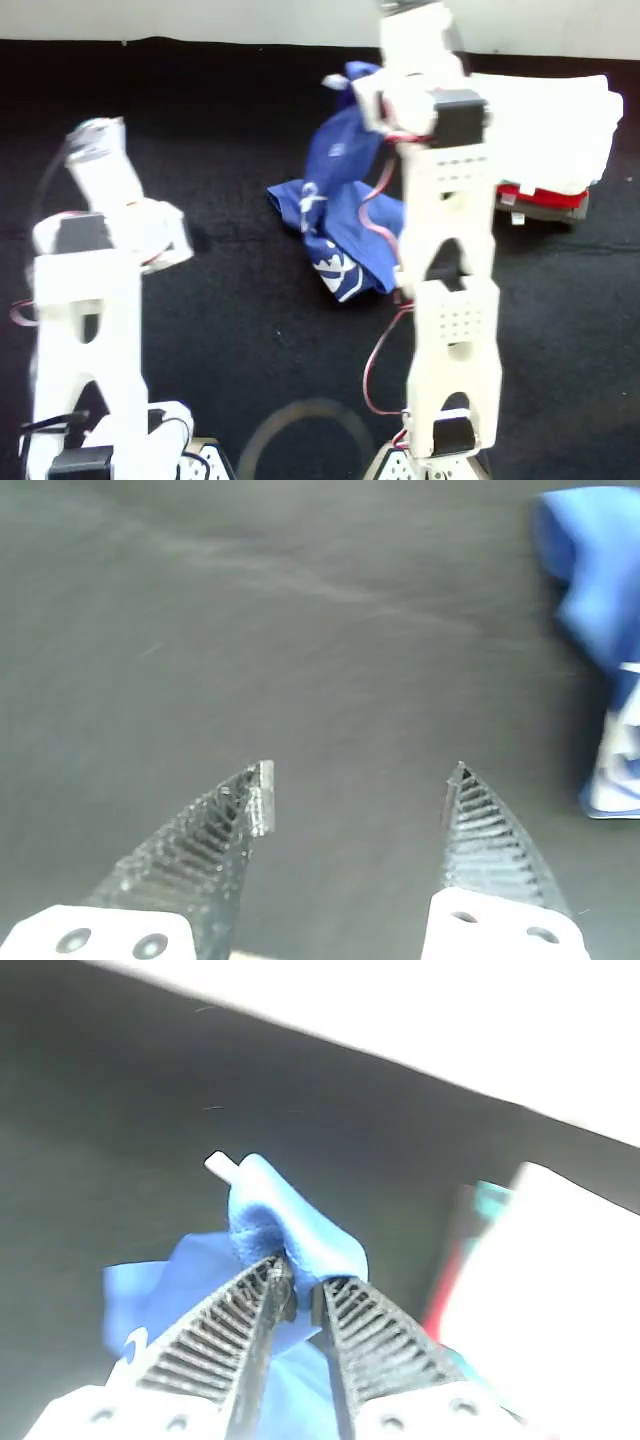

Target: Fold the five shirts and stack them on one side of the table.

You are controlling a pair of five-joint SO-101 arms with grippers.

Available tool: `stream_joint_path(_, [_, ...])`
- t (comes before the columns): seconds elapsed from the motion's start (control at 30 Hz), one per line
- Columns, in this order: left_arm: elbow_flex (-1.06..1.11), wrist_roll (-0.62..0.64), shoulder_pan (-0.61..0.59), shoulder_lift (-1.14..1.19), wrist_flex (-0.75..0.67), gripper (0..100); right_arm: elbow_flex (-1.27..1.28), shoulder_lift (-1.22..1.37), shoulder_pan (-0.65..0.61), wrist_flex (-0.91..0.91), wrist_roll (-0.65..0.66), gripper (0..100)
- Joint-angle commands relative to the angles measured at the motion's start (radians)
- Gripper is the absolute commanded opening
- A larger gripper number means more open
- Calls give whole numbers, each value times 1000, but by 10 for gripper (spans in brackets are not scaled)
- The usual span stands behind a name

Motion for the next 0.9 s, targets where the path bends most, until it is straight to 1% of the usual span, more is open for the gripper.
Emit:
stream_joint_path(0.0, [-10, 63, 182, 36, -121, 274, 45, -183, 120, 13, 5, 7])
stream_joint_path(0.1, [-39, 101, 292, 143, -198, 274, 223, -321, 191, 13, 5, 7])
stream_joint_path(0.17, [-94, 137, 358, 254, -222, 274, 375, -418, 228, 13, 5, 7])
stream_joint_path(0.33, [-352, 241, 467, 510, -219, 274, 736, -634, 283, 12, 5, 7])
stream_joint_path(0.43, [-547, 267, 513, 605, -138, 274, 926, -733, 294, 10, 3, 7])
stream_joint_path(0.53, [-753, 267, 565, 662, -11, 273, 1089, -819, 288, 7, 3, 7])
stream_joint_path(0.67, [-954, 267, 651, 719, 129, 273, 1198, -915, 285, 5, 2, 7])
stream_joint_path(0.77, [-1015, 267, 705, 771, 150, 273, 1265, -1012, 286, 8, 2, 7])
stream_joint_path(0.87, [-1056, 267, 740, 808, 146, 273, 1400, -1099, 286, 5, 3, 7])
